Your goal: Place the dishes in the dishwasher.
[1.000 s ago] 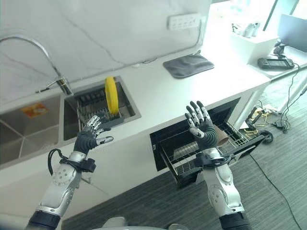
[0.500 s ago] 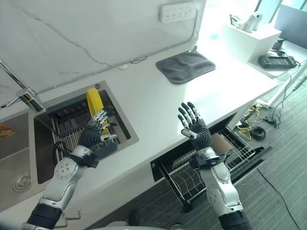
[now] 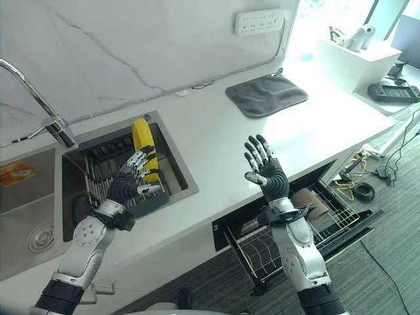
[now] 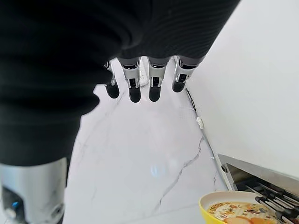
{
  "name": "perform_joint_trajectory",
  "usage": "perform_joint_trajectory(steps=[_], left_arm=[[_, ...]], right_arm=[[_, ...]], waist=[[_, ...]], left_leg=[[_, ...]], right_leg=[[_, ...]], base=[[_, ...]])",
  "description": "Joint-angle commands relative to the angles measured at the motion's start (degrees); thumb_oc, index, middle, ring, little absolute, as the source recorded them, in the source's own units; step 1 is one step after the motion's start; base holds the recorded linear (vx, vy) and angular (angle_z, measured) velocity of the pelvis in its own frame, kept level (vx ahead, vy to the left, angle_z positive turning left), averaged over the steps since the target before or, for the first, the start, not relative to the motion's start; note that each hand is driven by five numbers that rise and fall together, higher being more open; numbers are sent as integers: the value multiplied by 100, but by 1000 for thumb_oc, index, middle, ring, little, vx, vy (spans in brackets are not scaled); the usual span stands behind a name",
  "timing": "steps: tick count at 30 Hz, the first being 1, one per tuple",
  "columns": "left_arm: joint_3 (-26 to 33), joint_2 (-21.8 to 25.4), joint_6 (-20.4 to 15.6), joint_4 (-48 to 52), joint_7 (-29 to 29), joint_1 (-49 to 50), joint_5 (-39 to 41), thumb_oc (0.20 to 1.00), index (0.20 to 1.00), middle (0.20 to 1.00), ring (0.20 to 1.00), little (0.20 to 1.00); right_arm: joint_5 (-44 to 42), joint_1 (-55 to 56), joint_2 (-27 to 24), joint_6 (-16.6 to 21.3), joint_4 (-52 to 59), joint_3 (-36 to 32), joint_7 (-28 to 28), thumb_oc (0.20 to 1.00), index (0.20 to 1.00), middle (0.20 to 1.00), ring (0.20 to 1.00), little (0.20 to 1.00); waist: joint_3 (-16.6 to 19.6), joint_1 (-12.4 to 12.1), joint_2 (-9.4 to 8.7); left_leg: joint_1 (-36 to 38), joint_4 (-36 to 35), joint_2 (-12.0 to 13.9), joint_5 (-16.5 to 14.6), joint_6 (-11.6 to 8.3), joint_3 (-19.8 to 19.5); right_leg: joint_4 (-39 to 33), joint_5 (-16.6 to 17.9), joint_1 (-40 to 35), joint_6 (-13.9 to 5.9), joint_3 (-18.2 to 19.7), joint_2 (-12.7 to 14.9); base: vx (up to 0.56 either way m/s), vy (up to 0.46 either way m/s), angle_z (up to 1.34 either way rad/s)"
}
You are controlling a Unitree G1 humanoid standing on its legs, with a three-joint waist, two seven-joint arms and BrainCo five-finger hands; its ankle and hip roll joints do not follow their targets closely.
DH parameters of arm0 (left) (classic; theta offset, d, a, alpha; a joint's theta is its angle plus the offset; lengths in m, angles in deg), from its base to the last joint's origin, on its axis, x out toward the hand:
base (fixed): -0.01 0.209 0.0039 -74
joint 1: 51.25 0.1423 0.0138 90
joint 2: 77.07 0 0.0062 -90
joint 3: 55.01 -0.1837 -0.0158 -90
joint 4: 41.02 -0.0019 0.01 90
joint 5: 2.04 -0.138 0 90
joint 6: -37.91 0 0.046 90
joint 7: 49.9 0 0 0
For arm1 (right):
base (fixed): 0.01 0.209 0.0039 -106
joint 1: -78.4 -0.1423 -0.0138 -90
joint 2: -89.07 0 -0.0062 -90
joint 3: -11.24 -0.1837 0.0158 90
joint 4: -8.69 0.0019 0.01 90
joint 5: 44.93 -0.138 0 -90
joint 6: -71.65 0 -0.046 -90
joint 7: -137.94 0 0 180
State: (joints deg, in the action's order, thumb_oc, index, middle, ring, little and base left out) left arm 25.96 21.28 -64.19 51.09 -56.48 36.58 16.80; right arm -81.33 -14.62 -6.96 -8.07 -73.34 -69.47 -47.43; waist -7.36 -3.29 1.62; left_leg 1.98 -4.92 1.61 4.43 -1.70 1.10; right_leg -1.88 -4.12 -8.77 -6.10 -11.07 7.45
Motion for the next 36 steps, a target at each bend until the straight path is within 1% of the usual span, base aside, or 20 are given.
perform_joint_trajectory(steps=[1,5,8,12,15,18,21,23,25,28,31,36], left_arm=[[127,230,-268,237,34,-164,-134,1000,1000,1000,1000,1000],[130,256,-194,300,-5,-140,-140,1000,1000,1000,1000,1000],[143,281,-206,300,-49,-121,-123,1000,1000,1000,1000,1000],[227,301,-336,337,11,-80,-150,1000,1000,1000,1000,1000],[277,295,-403,387,57,-53,-175,1000,1000,1000,1000,1000],[330,307,-398,411,82,-23,-165,1000,1000,1000,1000,1000],[382,321,-483,394,46,13,-142,1000,1000,1000,1000,1000],[531,323,-612,410,29,82,-104,1000,1000,1000,1000,1000],[628,322,-619,446,22,122,-101,1000,1000,1000,1000,1000],[675,336,-657,409,45,140,-107,1000,1000,1000,1000,1000],[786,357,-640,461,-7,249,-145,1000,1000,1000,1000,1000],[844,393,-661,461,-118,294,-113,1000,1000,1000,1000,1000]], right_arm=[[171,-368,-35,111,486,125,157,1000,1000,1000,1000,1000],[207,-495,-17,107,449,224,342,1000,1000,1000,1000,1000],[214,-552,-11,82,423,267,415,1000,1000,1000,1000,1000],[275,-597,37,-13,355,330,448,1000,1000,1000,1000,1000],[332,-630,77,10,248,355,527,1000,1000,1000,1000,1000],[341,-666,81,-2,144,325,559,1000,1000,1000,1000,1000],[319,-720,56,-26,35,304,590,1000,1000,1000,1000,1000],[103,-835,156,-146,-258,378,590,1000,1000,1000,1000,1000],[120,-1025,231,-121,-577,417,659,1000,1000,1000,1000,1000],[69,-1211,276,-144,-709,429,711,1000,1000,1000,1000,1000],[34,-1413,309,-220,-811,400,851,1000,1000,1000,1000,1000],[-67,-1544,350,-358,-1055,365,884,1000,1000,1000,1000,1000]], waist=[[322,-182,-177],[355,-277,-175],[355,-322,-166],[358,-373,-148],[359,-431,-155],[348,-479,-162],[339,-534,-174],[318,-660,-182],[304,-796,-192],[281,-871,-194],[269,-1008,-196],[268,-1107,-184]], left_leg=[[-234,-2,157,-61,-141,-165],[-264,-8,156,-51,-157,-166],[-269,-8,141,-49,-155,-191],[-278,-8,137,-30,-146,-209],[-310,-8,148,-10,-156,-198],[-354,-8,125,16,-157,-288],[-409,0,91,57,-158,-373],[-461,3,54,122,-160,-482],[-534,23,41,187,-179,-557],[-542,29,12,215,-179,-658],[-567,39,-16,252,-192,-758],[-610,41,-8,295,-214,-791]], right_leg=[[448,-111,53,-3,-162,27],[393,-95,14,-20,-285,59],[407,-106,8,-22,-325,66],[462,-128,7,-18,-377,85],[470,-154,-46,-16,-469,102],[517,-220,-62,26,-456,41],[581,-279,-72,78,-471,-17],[632,-319,-108,136,-535,-62],[690,-367,-164,165,-655,-86],[720,-382,-181,187,-687,-97],[678,-367,-247,193,-746,-101],[600,-324,-282,198,-843,-94]], base=[[20,5,15],[9,1,11],[9,3,13],[4,8,4],[-6,4,6],[-13,-2,14],[-6,-2,28],[13,-8,42],[23,-12,41],[25,-15,31],[35,-27,7],[7,-4,0]])
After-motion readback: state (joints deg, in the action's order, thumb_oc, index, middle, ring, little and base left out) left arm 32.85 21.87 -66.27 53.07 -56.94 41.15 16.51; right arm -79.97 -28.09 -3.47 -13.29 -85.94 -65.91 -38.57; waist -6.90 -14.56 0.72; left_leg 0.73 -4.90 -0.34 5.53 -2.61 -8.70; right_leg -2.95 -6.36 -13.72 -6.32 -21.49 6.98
